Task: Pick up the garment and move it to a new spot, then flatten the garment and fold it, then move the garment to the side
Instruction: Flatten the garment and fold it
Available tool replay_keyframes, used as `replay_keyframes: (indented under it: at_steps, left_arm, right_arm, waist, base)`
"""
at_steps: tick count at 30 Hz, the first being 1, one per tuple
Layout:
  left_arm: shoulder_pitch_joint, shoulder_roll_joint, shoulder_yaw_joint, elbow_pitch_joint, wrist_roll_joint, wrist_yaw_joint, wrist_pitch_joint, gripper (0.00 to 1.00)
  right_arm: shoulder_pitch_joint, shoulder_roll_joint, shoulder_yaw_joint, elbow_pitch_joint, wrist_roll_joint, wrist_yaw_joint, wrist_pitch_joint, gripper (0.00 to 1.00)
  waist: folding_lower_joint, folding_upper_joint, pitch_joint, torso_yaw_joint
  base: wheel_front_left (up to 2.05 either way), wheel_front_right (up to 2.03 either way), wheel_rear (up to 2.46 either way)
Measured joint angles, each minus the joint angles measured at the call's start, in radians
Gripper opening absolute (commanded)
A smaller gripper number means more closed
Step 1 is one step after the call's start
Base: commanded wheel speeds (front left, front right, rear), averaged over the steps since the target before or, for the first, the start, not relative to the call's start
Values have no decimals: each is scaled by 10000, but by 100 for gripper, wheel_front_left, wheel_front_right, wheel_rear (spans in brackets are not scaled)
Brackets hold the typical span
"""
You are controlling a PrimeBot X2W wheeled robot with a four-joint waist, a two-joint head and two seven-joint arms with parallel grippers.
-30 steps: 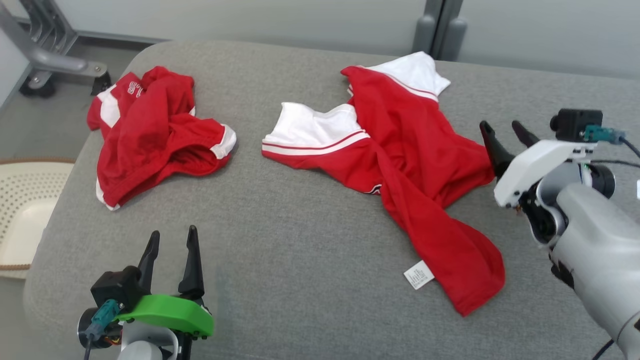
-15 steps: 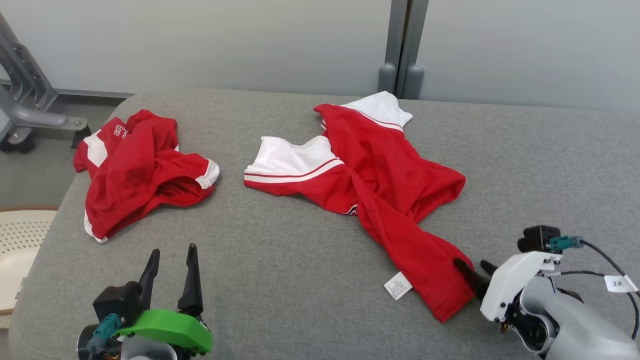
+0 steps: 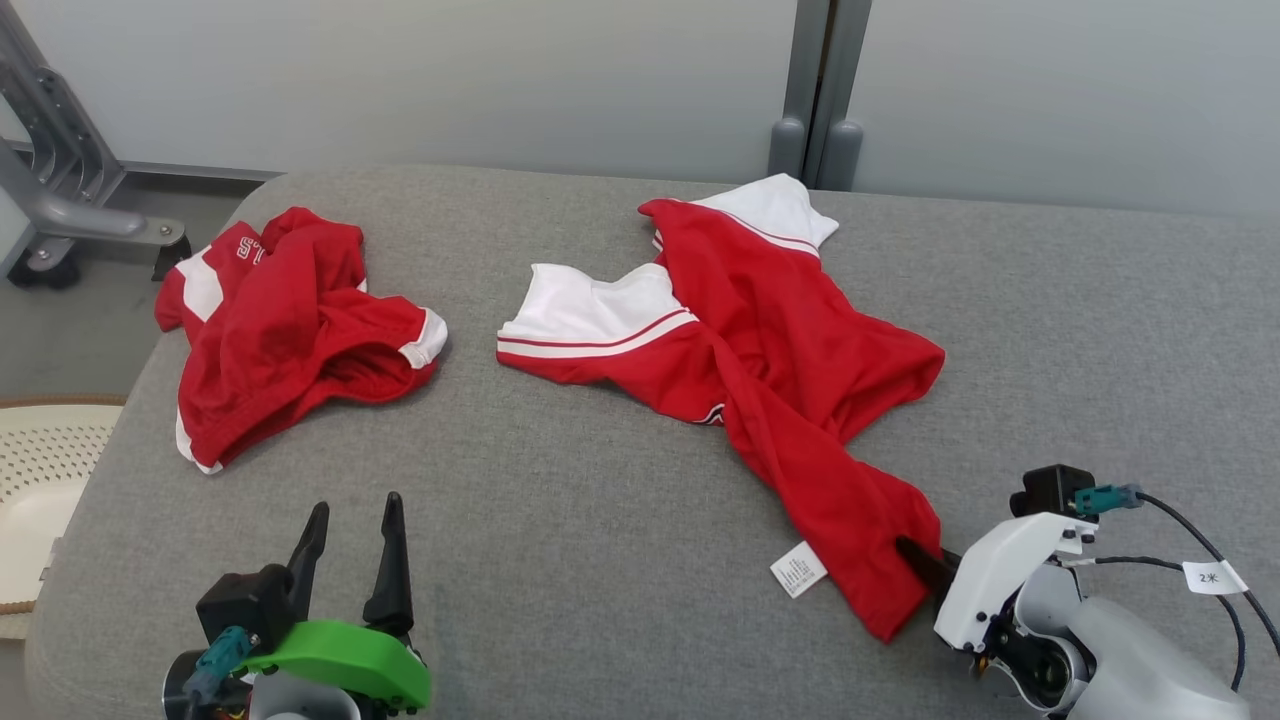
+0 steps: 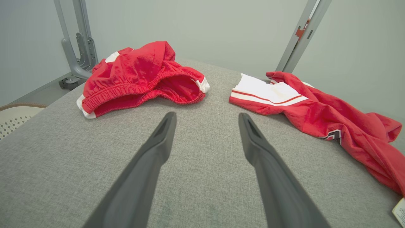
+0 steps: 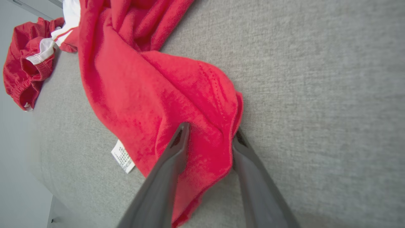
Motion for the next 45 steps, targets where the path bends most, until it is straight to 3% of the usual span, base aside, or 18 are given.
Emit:
replay_keyframes:
  at_steps: [3,12,19,24,25,26,34,41,45]
  left_arm:
    - [11,-4,10,31,-2,2,0,100]
    - [125,-13,81,-33,-2,17,-2,100]
    - [161,-31,69,-90,-2,15,-2,100]
    - [136,-36,73,-111,-2,0,0,100]
    - [116,-36,75,-109,-2,-2,0,100]
    - [82,-38,75,-109,-2,-12,0,100]
    - [-170,-31,100,-105,2,-38,0,100]
    - [-272,40,159,-146,2,-82,0,100]
    - [-407,171,196,-380,-27,-115,-2,100]
  right_arm:
    - [7,-71,-245,-198,-190,0,-328,0]
    - [-240,-1097,-1653,-1383,-686,0,-660,0]
    - [-204,-2052,-2844,-1634,-1866,0,-196,0]
    - [127,-2113,-3860,-1277,-2700,0,483,0]
    - [209,-2067,-4009,-1218,-2886,0,579,44]
    - [259,-2008,-4132,-1191,-3018,0,631,100]
    - [363,-1279,-5526,-1404,-4351,-2,-17,100]
    - [690,105,-6073,-3724,-4932,-2,-771,100]
    - [1221,445,-5946,-4955,-5356,-4,-1191,100]
  waist:
    - [0,-1,-40,-49]
    - [0,0,-212,-512]
    - [0,0,-138,-961]
    - [0,0,109,-1187]
    - [0,0,167,-1228]
    - [0,0,216,-1260]
    - [0,0,531,-1526]
    - [1,0,597,-1727]
    - [0,0,628,-1815]
  base:
    - [0,0,0]
    - [0,0,0]
    - [0,0,0]
    - [0,0,0]
    - [0,0,0]
    - [0,0,0]
    - [0,0,0]
    - [0,0,0]
    - [0,0,0]
